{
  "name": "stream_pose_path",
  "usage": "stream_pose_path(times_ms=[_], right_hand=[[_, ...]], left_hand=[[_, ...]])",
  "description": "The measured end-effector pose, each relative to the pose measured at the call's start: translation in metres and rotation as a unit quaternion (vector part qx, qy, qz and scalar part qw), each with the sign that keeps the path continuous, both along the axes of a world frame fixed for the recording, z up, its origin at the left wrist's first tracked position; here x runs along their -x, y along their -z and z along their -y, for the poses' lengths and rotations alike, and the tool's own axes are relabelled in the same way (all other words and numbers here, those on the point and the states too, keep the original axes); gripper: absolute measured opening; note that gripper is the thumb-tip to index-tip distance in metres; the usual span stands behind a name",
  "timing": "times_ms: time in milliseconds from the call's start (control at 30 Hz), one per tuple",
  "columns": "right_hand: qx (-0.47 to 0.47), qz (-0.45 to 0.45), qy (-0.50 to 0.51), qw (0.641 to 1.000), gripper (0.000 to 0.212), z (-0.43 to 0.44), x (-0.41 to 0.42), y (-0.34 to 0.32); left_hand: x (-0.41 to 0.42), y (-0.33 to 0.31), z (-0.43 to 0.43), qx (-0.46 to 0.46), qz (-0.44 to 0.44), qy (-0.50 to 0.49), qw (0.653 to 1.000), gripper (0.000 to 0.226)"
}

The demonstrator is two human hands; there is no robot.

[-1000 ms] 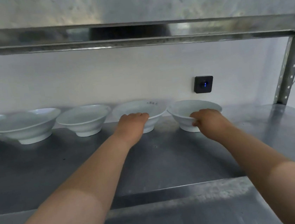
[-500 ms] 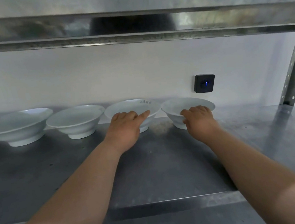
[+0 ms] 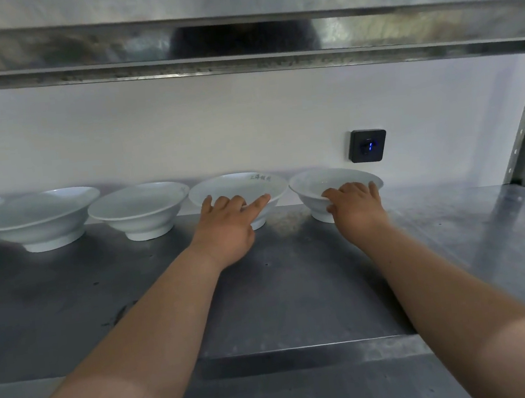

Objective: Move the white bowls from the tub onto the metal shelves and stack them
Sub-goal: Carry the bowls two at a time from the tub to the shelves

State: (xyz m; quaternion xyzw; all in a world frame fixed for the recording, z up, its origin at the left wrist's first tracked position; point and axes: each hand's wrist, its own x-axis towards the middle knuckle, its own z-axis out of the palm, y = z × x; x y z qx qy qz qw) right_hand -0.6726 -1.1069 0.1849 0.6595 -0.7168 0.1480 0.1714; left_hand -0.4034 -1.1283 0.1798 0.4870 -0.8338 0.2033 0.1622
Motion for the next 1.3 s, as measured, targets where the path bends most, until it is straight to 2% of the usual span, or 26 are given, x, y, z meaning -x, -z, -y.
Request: stream_pose_path(times_ms=[200,300,367,433,567,633,700,800,933,1067,1200,1300], right_hand=[[0.046,0.037,-0.079,0.995,0.049,-0.016,-0.002,0.008],[0.055,0.090,-0.118,0.987,0.056,-0.036,-0.006,0.005],[0.087,0.160,-0.152,0.971,0.055,-0.068,-0.011,0.001],[0.115,0.221,-0.185,0.951,0.049,-0.118,-0.014,0.003],[0.097,0.342,-0.219,0.909,0.036,-0.232,0.003,0.033],[0.087,0.377,-0.220,0.896,0.031,-0.282,0.017,0.057],[0.074,0.398,-0.198,0.892,0.027,-0.327,0.032,0.087],[0.029,0.441,-0.112,0.890,0.026,-0.384,0.049,0.142],[-0.040,0.477,0.011,0.878,0.029,-0.449,0.057,0.216],[-0.056,0.534,0.130,0.833,0.029,-0.509,0.045,0.249],[-0.033,0.562,0.259,0.785,0.028,-0.558,0.013,0.258],[0.008,0.581,0.354,0.733,0.030,-0.589,-0.030,0.260]], left_hand=[[0.003,0.002,-0.005,-0.011,-0.011,0.006,1.000,0.072],[0.006,-0.003,-0.024,0.002,-0.085,0.073,0.994,0.068],[0.014,-0.010,-0.053,-0.023,-0.215,0.135,0.967,0.059],[0.024,-0.009,-0.097,-0.090,-0.325,0.186,0.923,0.051],[0.040,0.024,-0.198,-0.190,-0.416,0.264,0.849,0.041],[0.045,0.048,-0.239,-0.237,-0.414,0.283,0.832,0.038],[0.052,0.075,-0.271,-0.284,-0.378,0.286,0.833,0.037],[0.068,0.126,-0.306,-0.370,-0.337,0.255,0.827,0.036],[0.095,0.192,-0.333,-0.479,-0.329,0.208,0.787,0.035],[0.119,0.234,-0.348,-0.575,-0.289,0.215,0.735,0.043],[0.140,0.256,-0.351,-0.652,-0.203,0.280,0.674,0.043],[0.154,0.262,-0.354,-0.685,-0.149,0.337,0.629,0.044]])
